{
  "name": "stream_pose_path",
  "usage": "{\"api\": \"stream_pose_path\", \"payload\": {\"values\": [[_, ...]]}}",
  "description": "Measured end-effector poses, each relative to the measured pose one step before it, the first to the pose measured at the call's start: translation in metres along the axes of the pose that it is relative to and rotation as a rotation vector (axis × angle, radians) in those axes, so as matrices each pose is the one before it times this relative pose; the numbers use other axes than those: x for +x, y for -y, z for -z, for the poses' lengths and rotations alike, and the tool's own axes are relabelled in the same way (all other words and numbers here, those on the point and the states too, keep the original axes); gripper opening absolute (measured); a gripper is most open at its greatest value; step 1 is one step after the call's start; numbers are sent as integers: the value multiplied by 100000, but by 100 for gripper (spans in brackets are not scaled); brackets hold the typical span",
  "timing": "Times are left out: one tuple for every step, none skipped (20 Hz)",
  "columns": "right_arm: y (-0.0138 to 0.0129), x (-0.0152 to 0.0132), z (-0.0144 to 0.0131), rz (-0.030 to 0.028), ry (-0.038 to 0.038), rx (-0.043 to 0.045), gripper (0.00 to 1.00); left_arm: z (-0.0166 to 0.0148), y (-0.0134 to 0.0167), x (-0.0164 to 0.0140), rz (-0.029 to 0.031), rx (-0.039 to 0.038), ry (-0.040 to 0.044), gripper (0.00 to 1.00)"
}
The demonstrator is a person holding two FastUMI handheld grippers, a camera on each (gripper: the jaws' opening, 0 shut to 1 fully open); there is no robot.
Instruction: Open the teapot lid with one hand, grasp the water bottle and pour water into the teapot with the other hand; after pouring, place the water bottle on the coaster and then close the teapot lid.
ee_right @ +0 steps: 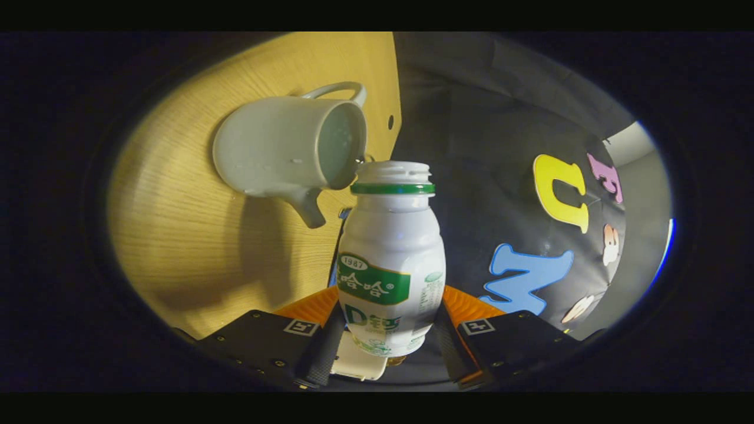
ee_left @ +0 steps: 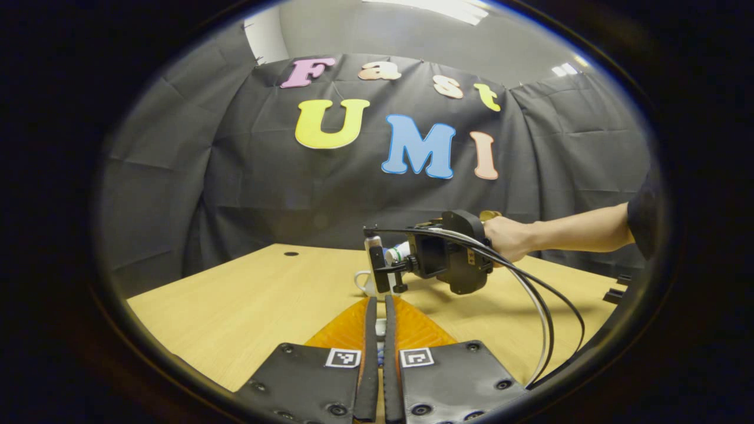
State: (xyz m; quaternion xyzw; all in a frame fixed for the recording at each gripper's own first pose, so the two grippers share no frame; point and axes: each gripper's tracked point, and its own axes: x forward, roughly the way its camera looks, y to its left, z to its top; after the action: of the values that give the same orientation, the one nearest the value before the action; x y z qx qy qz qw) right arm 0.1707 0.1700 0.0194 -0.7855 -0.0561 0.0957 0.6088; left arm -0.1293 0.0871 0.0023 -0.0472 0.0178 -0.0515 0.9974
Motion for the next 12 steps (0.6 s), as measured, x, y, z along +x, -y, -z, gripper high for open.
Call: {"api": "stream_pose_path", "payload": {"values": [[176,13,-36,436,113,-1481,72,92,-25,-22,-77,-94,27,10],[131,68,40,321,185,-990,72,-43,-112,-6,-95,-92,28,11],[167,84,-25,311,65,-550,72,25,12,-80,-120,2,18,7],[123,-47,12,299,-30,-490,72,1,-46,24,-89,14,-57,11],[78,41,-11,189,59,-421,72,-18,-19,-23,2,-6,-64,11],[79,-44,40,201,-88,-278,72,-43,-16,30,2,98,-14,7],[85,84,51,59,-145,-283,72,1,-2,-33,-37,234,-7,7],[46,-13,25,127,-26,-556,72,-76,-25,52,-60,324,93,7],[70,178,106,158,-246,-567,72,-14,9,-144,-42,314,76,10],[64,-134,-16,47,90,-506,72,-45,-56,32,-92,214,126,10],[27,120,6,126,52,-467,72,-23,19,-70,-66,76,49,14],[0,-13,-3,-27,175,-431,72,-15,31,64,-4,8,-104,7]]}}
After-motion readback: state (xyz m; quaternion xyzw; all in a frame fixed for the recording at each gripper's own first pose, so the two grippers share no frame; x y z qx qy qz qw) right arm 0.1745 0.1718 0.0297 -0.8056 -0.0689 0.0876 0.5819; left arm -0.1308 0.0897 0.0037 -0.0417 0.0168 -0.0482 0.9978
